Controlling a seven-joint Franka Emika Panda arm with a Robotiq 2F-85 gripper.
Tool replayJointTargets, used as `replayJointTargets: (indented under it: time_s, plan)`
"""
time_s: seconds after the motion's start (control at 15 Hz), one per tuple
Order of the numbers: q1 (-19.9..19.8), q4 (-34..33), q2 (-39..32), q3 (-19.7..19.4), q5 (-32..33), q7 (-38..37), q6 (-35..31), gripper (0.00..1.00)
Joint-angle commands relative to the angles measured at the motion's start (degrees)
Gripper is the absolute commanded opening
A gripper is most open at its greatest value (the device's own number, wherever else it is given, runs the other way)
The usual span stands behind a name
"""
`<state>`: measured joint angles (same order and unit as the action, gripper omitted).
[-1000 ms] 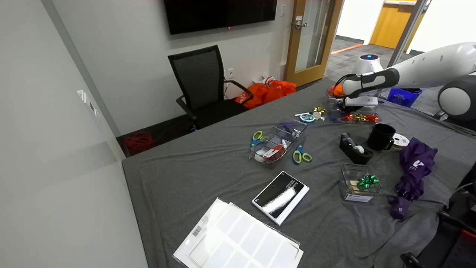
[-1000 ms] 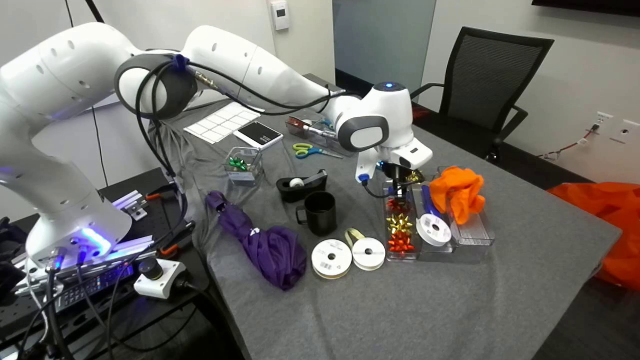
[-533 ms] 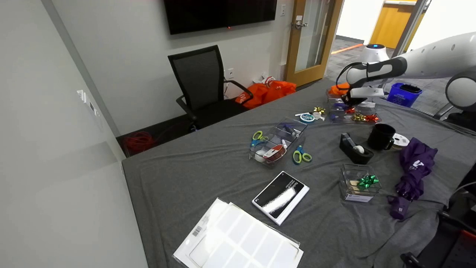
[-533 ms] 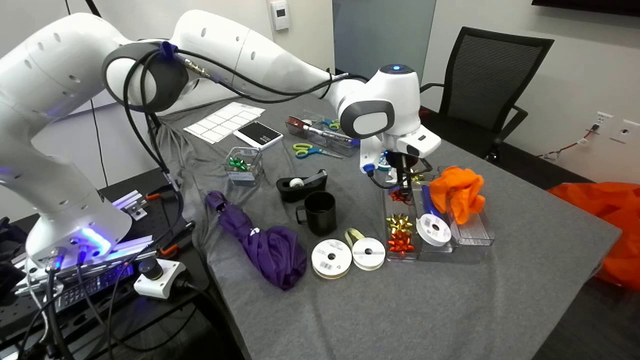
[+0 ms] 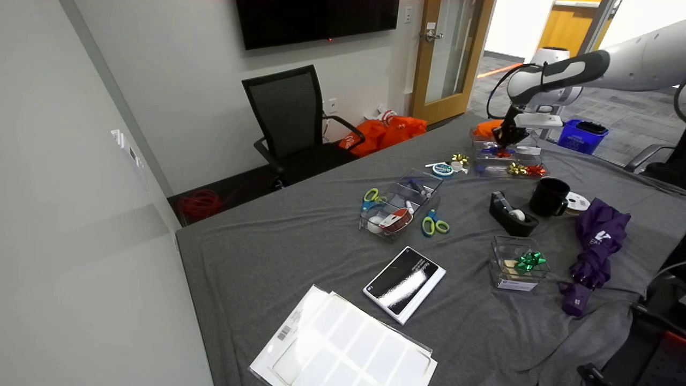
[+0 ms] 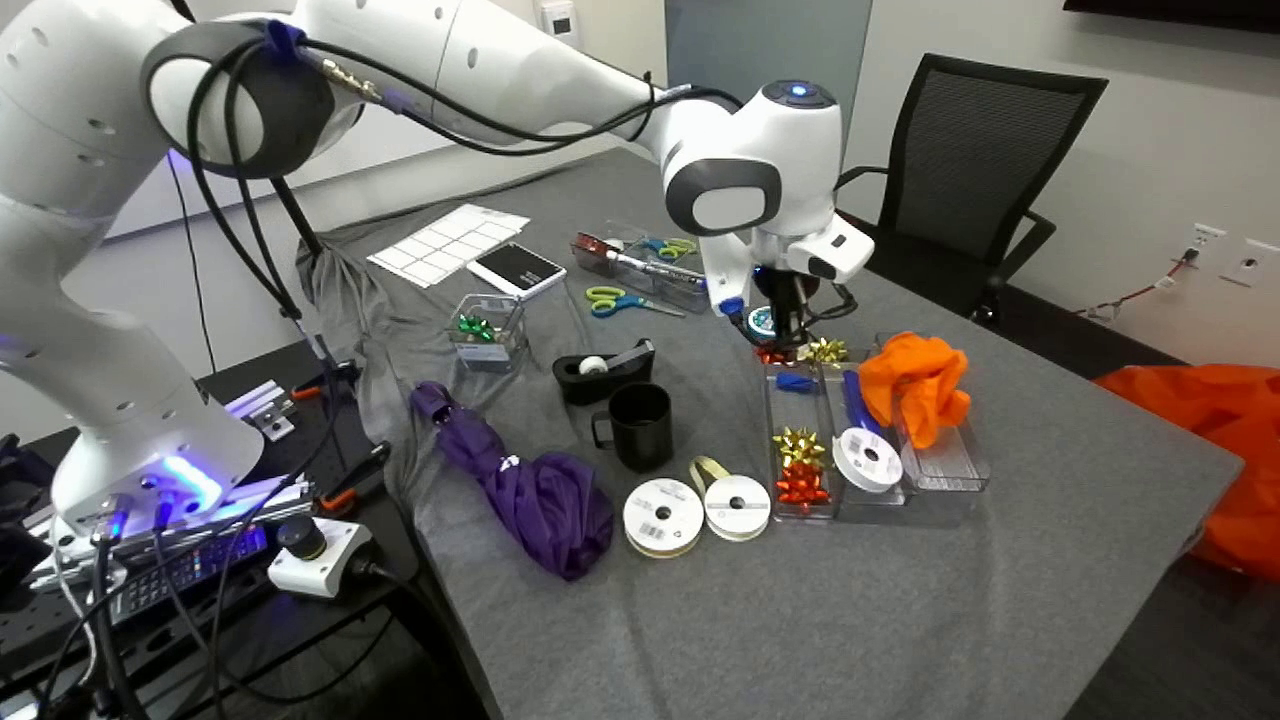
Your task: Move one red ribbon to the left tray
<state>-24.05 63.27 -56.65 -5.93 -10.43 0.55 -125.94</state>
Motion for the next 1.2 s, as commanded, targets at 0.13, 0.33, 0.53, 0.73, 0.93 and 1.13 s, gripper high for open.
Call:
replayJointTargets:
  time_s: [0.13, 0.33, 0.53, 0.73, 0.93, 1.13]
  plan:
    - [0.0, 4.5, 3.6, 0.5, 0.0, 1.2, 0.0, 0.02]
    - [0.0, 5.5, 4.0, 0.5, 0.0, 1.3, 0.0, 0.02]
    - [0.0, 5.8, 4.0, 0.5, 0.0, 1.3, 0.0, 0.01]
    - [0.6, 14.0, 7.8, 1.6, 0.1, 5.6, -4.2, 0.01]
    - [1.1, 22.1, 11.6, 3.0, -0.1, 10.3, -8.2, 0.01]
    - [0.6, 29.3, 16.0, 5.0, -1.1, 15.4, -9.5, 0.01]
